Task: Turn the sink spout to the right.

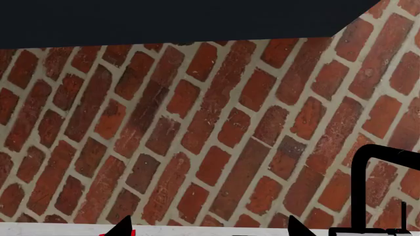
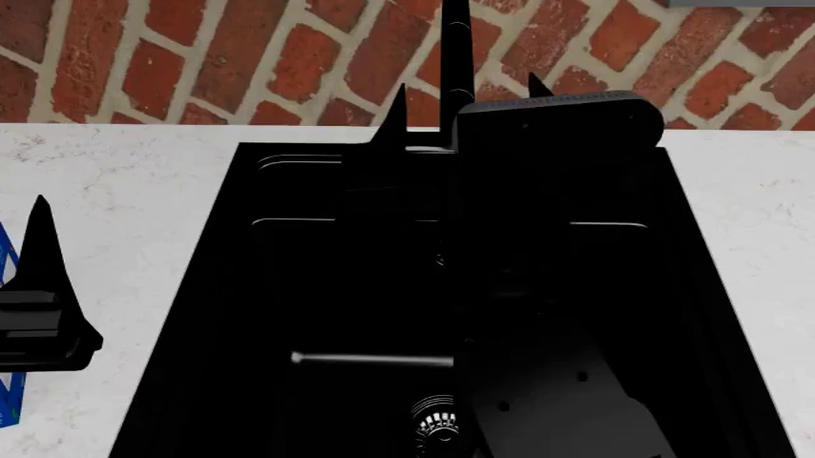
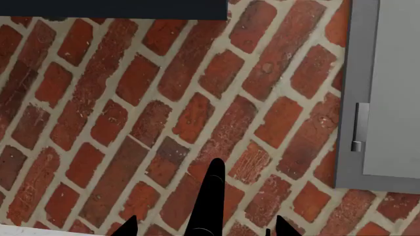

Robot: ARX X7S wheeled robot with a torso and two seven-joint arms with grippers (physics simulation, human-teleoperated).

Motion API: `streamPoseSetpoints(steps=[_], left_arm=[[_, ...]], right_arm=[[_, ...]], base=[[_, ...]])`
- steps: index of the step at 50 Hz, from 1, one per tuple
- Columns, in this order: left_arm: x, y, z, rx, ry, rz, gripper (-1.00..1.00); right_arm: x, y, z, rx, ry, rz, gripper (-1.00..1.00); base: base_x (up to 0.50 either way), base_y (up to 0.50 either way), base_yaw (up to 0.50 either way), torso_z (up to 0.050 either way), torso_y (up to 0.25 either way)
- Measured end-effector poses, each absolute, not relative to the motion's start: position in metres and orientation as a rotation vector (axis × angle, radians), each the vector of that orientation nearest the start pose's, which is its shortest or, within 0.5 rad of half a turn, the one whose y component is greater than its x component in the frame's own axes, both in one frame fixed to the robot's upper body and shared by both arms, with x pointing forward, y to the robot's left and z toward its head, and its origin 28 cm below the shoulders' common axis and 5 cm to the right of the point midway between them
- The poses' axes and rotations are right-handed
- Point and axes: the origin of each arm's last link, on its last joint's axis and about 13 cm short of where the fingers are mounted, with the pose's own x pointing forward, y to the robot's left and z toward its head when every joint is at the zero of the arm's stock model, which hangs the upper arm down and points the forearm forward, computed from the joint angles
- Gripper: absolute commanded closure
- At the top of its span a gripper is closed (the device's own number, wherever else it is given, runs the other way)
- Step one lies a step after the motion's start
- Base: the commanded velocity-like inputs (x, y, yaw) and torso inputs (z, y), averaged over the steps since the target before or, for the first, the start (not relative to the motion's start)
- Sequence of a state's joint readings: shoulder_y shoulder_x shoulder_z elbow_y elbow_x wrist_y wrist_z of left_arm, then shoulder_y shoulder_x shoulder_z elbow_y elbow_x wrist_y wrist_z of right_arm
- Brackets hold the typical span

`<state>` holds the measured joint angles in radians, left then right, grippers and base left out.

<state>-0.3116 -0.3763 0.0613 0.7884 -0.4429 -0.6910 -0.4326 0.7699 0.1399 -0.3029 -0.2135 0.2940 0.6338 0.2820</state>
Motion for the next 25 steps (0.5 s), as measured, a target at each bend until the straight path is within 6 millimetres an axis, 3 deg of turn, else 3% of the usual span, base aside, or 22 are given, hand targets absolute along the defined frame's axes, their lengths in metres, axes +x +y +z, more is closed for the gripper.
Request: streamPoseSetpoints(steps=[25], left_arm=[[0.212, 0.227, 0.189, 0.024, -0.340, 0.072, -1.00]], right_arm=[[0.330, -0.055, 0.198, -0.030, -0.249, 0.108, -1.00]], base=[[0.00, 0.00, 0.00, 0.000, 0.000]])
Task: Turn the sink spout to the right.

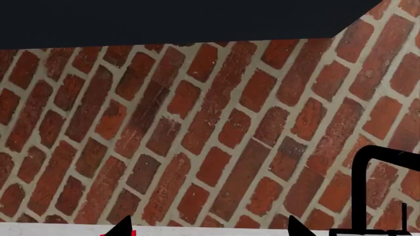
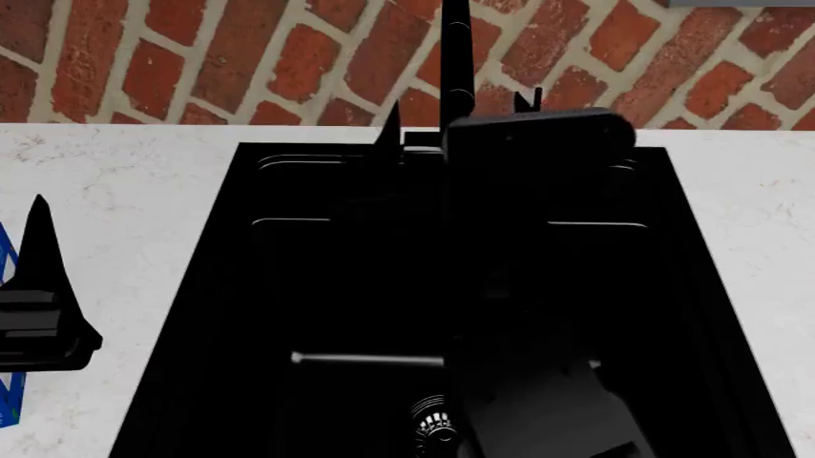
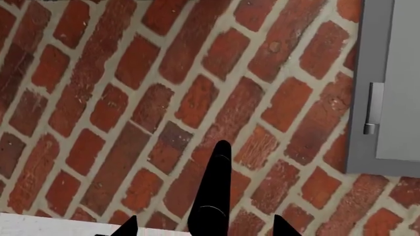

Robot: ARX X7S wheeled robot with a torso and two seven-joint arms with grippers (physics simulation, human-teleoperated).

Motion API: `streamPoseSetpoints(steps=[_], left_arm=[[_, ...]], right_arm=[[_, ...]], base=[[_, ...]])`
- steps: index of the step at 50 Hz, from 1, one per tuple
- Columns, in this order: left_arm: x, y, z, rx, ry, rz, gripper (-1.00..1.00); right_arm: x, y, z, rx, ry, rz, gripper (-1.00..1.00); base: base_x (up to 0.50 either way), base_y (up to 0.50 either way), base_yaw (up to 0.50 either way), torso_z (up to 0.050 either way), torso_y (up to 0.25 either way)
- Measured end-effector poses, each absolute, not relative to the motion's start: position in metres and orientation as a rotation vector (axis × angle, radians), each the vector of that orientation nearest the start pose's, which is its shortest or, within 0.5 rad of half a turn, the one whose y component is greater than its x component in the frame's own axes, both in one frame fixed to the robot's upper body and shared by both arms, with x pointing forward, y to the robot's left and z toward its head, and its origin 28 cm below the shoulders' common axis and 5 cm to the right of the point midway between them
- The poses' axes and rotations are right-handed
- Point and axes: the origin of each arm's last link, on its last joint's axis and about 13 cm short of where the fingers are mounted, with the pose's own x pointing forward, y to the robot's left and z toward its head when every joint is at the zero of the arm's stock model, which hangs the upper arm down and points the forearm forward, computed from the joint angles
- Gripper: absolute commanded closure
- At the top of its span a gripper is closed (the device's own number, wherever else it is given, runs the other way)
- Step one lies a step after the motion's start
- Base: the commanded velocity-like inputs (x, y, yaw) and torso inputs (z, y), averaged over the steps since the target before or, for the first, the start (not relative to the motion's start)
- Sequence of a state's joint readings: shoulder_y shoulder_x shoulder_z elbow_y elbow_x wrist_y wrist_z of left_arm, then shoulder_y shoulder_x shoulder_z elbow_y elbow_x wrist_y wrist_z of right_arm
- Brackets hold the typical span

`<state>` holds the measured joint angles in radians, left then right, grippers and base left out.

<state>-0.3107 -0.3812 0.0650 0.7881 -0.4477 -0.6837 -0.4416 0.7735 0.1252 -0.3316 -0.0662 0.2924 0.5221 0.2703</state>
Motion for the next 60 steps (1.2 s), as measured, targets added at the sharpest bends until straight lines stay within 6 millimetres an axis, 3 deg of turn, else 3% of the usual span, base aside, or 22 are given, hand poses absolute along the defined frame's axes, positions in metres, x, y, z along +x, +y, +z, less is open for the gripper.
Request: streamPoseSetpoints(steps=[60], left_arm=[[0.212, 0.227, 0.189, 0.022, -0.337, 0.067, -1.00]], right_arm=[[0.356, -0.055, 0.183, -0.051, -0.224, 0.093, -1.00]], base=[[0.00, 0.00, 0.00, 0.000, 0.000]])
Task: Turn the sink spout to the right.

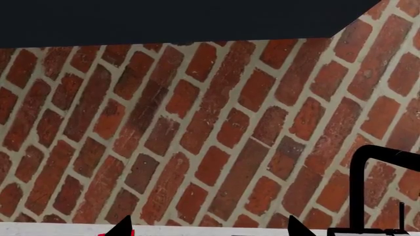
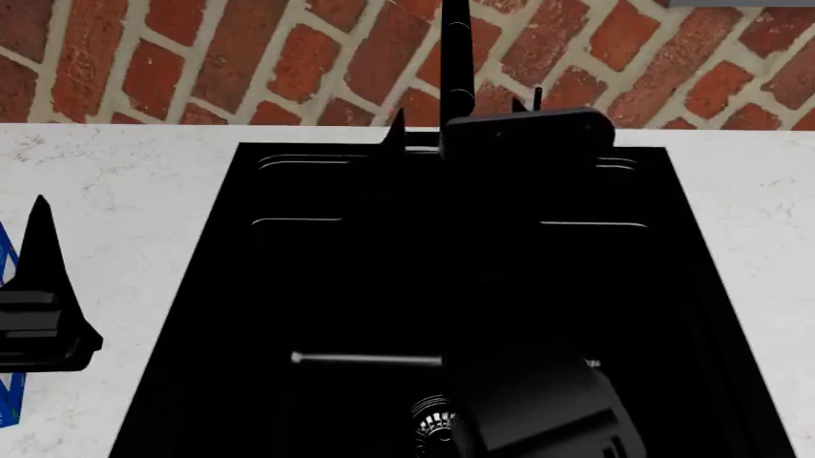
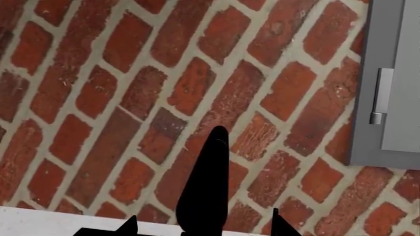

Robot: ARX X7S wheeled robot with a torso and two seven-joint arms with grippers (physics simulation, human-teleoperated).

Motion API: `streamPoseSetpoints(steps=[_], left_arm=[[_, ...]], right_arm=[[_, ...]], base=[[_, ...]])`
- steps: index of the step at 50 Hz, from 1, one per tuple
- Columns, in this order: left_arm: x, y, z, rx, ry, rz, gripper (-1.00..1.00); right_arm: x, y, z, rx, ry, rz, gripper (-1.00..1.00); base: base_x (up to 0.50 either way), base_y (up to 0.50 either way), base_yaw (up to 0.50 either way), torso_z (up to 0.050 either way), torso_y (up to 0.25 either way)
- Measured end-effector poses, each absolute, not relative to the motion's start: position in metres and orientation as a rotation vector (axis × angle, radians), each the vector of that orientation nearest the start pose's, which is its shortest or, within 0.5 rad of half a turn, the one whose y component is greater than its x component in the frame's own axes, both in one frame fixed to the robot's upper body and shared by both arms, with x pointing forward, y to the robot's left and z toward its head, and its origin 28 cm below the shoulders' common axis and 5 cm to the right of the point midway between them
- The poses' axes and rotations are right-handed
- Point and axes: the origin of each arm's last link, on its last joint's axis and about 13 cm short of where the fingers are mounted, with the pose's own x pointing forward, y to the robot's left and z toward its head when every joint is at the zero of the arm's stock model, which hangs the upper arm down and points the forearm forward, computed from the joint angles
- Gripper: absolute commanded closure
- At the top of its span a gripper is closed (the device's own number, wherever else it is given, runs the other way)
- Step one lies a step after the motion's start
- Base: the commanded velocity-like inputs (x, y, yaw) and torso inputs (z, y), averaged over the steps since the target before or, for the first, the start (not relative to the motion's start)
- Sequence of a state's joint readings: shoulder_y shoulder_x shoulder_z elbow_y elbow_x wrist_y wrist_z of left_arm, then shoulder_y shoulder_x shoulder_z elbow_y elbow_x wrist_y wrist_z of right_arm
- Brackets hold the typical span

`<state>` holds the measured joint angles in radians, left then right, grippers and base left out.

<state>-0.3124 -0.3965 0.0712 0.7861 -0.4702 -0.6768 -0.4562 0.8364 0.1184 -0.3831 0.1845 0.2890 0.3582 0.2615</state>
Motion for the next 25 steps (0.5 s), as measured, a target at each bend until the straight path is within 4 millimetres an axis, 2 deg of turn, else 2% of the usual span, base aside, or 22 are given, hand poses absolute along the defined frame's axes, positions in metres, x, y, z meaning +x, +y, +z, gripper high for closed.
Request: streamPoseSetpoints(steps=[25], left_arm=[[0.212, 0.227, 0.188, 0.021, -0.334, 0.066, -1.00]], right_arm=[[0.371, -0.053, 0.188, -0.053, -0.239, 0.085, -1.00]], base=[[0.00, 0.00, 0.00, 0.000, 0.000]])
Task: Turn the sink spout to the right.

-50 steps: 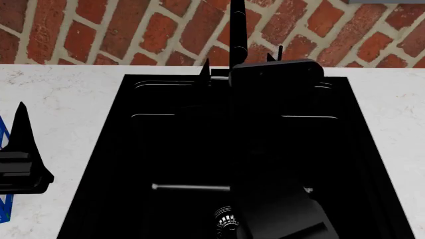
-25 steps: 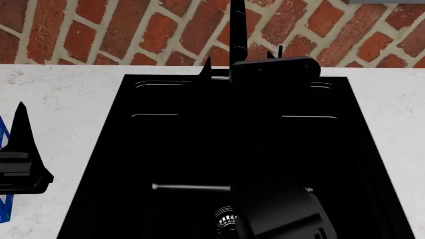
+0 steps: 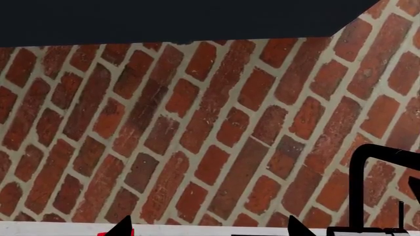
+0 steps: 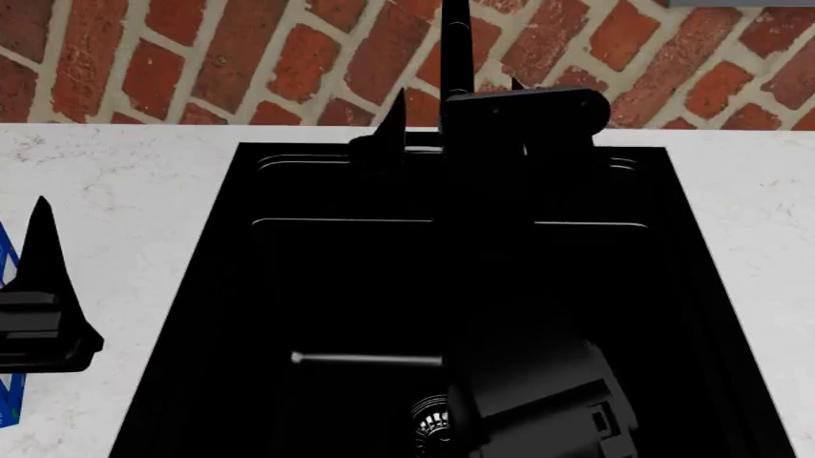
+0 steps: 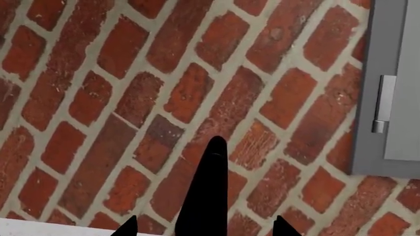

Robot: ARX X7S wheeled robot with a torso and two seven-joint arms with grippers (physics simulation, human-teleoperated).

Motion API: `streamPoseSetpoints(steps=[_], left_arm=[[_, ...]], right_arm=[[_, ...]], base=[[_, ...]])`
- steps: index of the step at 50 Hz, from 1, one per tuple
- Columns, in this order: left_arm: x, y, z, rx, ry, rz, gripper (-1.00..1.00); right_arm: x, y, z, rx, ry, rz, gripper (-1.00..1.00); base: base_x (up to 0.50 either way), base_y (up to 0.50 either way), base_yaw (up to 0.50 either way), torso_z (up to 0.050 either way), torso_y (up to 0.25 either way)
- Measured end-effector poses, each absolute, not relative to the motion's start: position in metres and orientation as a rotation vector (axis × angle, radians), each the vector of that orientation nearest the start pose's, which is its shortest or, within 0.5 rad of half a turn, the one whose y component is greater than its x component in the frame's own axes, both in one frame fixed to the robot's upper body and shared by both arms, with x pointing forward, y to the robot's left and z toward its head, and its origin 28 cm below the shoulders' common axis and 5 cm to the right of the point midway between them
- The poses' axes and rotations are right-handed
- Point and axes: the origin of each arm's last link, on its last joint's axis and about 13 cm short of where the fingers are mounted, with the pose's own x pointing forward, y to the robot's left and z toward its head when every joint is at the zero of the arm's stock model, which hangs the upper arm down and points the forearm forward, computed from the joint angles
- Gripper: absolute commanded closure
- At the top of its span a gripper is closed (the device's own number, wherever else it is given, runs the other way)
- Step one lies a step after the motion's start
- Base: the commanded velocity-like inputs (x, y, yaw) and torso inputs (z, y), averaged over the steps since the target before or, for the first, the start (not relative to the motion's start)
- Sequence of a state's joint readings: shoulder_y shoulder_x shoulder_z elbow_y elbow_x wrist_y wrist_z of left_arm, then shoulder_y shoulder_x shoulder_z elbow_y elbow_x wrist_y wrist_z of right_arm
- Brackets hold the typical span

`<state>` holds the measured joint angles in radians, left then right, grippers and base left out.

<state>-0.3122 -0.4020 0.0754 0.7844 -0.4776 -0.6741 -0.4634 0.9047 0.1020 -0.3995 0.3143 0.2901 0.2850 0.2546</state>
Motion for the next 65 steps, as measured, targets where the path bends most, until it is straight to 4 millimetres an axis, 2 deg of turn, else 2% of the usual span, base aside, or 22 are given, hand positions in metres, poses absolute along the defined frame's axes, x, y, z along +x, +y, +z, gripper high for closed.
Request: streamPoseSetpoints(steps=[31, 65], left_arm=[[0.212, 0.227, 0.188, 0.020, -0.335, 0.065, -1.00], [0.213, 0.227, 0.188, 0.021, -0.335, 0.064, -1.00]], right_arm=[[0.385, -0.059, 0.191, -0.058, -0.253, 0.049, -1.00], [0.380, -0.075, 0.198, -0.080, -0.274, -0.037, -1.00]], base=[[0.00, 0.00, 0.00, 0.000, 0.000], [0.00, 0.00, 0.00, 0.000, 0.000]])
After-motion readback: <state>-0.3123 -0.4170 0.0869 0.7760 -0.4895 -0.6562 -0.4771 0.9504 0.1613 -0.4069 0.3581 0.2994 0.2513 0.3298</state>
